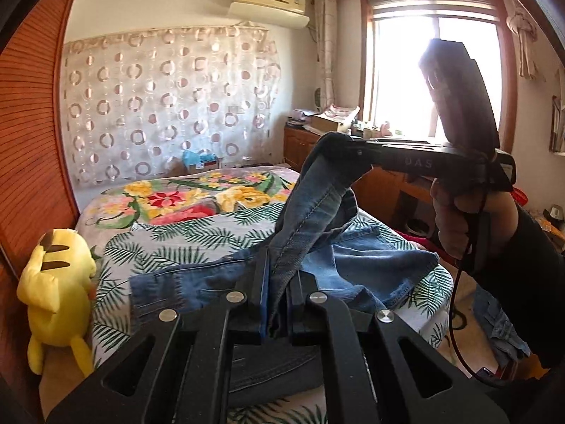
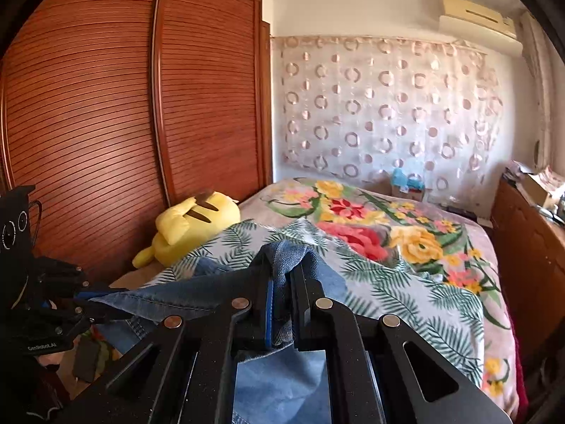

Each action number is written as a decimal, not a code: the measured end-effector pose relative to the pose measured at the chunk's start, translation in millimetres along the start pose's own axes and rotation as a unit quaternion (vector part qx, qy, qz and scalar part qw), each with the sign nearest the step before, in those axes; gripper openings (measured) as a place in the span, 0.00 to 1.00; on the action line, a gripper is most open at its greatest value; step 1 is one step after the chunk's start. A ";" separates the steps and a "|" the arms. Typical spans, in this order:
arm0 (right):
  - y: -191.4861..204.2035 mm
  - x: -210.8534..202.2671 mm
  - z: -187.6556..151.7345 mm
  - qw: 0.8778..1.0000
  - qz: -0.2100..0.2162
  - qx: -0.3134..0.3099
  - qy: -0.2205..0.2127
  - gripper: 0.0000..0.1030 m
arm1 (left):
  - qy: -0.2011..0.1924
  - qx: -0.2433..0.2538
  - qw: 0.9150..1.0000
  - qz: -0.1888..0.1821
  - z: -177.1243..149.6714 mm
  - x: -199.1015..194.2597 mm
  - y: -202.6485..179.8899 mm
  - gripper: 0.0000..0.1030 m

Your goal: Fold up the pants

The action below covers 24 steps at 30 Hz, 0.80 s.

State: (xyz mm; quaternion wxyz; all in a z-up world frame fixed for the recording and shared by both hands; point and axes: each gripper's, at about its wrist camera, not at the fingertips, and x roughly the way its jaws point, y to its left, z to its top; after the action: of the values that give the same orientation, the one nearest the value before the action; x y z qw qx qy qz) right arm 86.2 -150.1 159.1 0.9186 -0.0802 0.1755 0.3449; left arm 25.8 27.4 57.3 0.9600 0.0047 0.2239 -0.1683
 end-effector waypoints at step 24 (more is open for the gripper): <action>33.7 111.6 15.7 0.994 0.075 -0.031 0.067 0.07 | 0.064 -0.076 0.992 0.081 -72.6 0.9 90.3 0.08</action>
State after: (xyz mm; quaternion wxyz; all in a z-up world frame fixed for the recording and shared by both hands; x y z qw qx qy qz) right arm 146.2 -53.1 130.6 0.8732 -0.1178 0.2317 0.4122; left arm 24.9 118.4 -14.3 0.9519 -0.0392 0.2954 -0.0716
